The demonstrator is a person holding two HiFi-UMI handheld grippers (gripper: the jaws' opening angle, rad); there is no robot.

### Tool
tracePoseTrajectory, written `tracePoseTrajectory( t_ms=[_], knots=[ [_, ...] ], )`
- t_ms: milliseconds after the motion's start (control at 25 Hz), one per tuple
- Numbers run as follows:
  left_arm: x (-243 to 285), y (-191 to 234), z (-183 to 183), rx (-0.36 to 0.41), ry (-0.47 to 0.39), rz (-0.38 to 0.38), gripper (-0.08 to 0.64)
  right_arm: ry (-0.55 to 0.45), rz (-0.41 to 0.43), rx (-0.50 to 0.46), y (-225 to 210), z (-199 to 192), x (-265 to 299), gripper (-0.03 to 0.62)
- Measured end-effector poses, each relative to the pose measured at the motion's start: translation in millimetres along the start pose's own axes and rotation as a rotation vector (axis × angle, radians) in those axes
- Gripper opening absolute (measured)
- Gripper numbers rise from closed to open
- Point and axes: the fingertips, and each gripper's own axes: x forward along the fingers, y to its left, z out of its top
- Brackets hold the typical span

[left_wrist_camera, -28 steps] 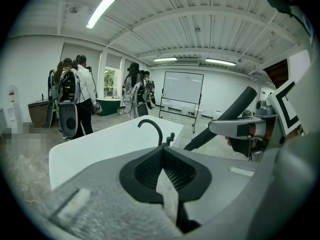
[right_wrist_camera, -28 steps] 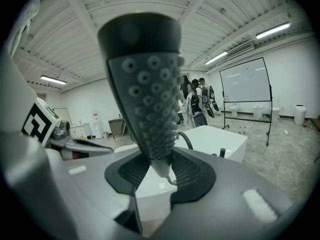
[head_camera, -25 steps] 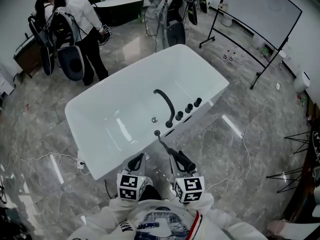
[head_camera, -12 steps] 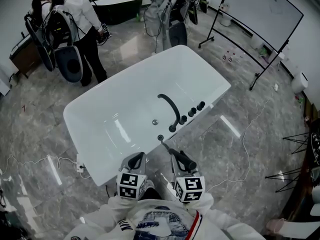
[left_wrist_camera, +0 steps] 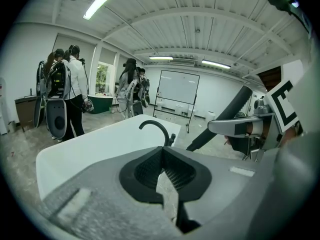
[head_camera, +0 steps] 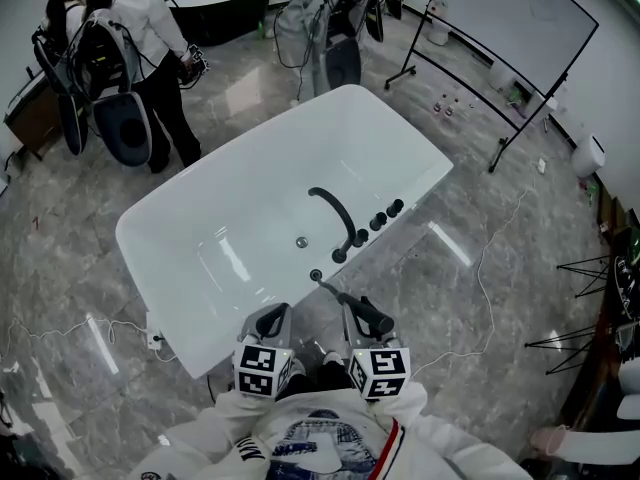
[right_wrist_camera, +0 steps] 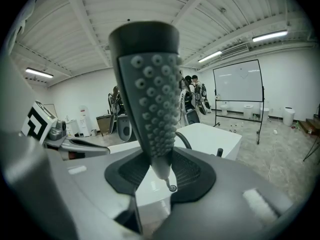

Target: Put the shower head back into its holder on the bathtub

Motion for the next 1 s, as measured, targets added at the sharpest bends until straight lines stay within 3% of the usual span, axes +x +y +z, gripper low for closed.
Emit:
tracePoseTrajectory(
  t_ms=[360,1000],
  knots=[
    [20,11,12,-0.007,0.003,0.011,0.002,0.012,0.024,-0.013,-5,9,26,0.138],
    [69,25,38,-0.043,0.019,0.102,0.002,0.060,0.153,-0.048,-28,26,86,0.138]
  ],
)
